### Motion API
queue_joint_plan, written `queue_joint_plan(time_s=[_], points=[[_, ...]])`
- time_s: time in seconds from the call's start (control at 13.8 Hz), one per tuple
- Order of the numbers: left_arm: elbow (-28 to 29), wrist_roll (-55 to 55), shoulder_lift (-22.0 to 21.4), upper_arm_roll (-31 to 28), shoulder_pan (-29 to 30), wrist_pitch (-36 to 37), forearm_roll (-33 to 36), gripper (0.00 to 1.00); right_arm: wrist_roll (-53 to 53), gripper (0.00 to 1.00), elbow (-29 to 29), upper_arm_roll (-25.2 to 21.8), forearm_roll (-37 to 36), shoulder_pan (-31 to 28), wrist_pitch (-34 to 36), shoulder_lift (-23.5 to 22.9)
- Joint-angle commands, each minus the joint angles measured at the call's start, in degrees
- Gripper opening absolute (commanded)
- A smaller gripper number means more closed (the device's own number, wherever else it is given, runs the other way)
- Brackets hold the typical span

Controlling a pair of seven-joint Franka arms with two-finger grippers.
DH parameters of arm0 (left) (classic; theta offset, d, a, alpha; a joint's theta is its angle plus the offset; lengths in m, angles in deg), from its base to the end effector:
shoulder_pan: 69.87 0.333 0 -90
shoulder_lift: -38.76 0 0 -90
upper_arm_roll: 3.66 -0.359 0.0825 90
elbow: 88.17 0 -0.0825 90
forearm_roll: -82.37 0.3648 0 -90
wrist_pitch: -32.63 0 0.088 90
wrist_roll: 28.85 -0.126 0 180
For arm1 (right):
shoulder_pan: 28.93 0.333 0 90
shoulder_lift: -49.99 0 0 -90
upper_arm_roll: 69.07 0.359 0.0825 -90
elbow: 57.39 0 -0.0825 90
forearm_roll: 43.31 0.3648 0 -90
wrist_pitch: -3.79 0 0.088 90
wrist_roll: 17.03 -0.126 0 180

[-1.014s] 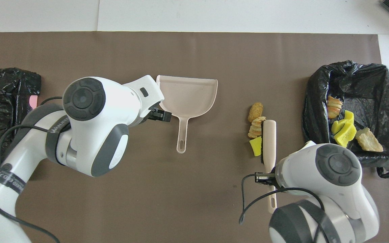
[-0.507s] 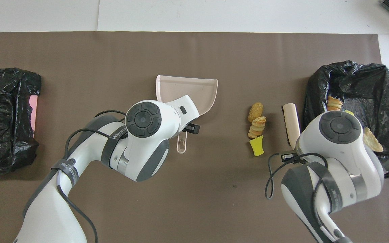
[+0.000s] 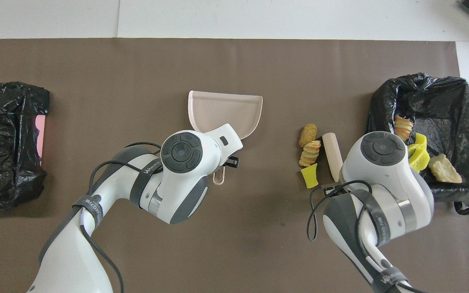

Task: Sweep and dump trash in bin
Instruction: 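Grasp the dustpan with the left gripper while the right gripper grasps the brush, then place the dustpan by the potato slices while the right gripper sweeps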

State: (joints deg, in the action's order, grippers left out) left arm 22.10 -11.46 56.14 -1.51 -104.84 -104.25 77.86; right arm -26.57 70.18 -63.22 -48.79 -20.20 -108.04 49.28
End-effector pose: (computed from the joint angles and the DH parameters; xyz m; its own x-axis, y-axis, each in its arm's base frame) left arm 0.5041 -0.3816 0.3834 0.9528 -0.2749 0.1290 -0.2900 -0.9498 0.1173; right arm 0.4602 0.1113 0.3843 0.9565 0.1148 -0.2683 0.1514 -0.9812 0.1198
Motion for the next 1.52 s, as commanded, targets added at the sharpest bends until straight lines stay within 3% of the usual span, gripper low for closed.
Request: queue_joint_plan(time_s=[0.0,0.07,0.22,0.36,0.51,0.8,1.01,1.23,1.45], points=[[0.39,0.80,-0.25,-0.57,0.07,-1.99,-0.32,0.23,1.63,0.00,-0.39,0.21,5.81,1.64,-2.59,-0.34],[0.04,0.80,-0.16,-0.57,0.51,-3.04,-0.32,0.13,1.37,0.00,-0.56,0.21,6.79,1.64,-2.78,-0.61],[-0.22,0.62,-0.16,-0.92,0.86,-4.62,-0.06,0.08,-0.64,0.00,-2.22,0.22,7.50,3.12,-1.82,-0.87],[-0.75,-1.65,-0.51,-1.01,3.32,-4.02,0.46,0.00,-3.20,0.00,-3.63,-0.05,6.63,2.70,1.24,1.92],[-0.84,-9.70,-2.08,-1.19,5.24,-2.27,0.47,0.00,-4.08,0.00,-5.13,-0.57,4.96,1.13,5.38,3.25],[-3.56,-26.75,-2.97,-1.10,9.64,7.74,0.47,0.00,-3.22,0.00,-1.81,-0.22,-2.16,-2.57,4.70,5.37],[-3.57,-45.55,-3.76,-1.10,12.37,12.15,0.47,0.01,-2.15,0.00,-1.79,-0.22,-4.98,-2.84,0.75,0.99],[-3.30,-50.16,-4.29,-1.10,13.34,15.83,0.47,0.01,-1.98,0.00,-2.06,0.13,-4.10,-1.79,-1.80,-2.27],[-2.87,-59.73,-4.72,-1.19,13.96,17.60,0.64,0.01,-1.89,0.00,-3.11,0.21,2.81,0.49,-3.47,-4.73]])
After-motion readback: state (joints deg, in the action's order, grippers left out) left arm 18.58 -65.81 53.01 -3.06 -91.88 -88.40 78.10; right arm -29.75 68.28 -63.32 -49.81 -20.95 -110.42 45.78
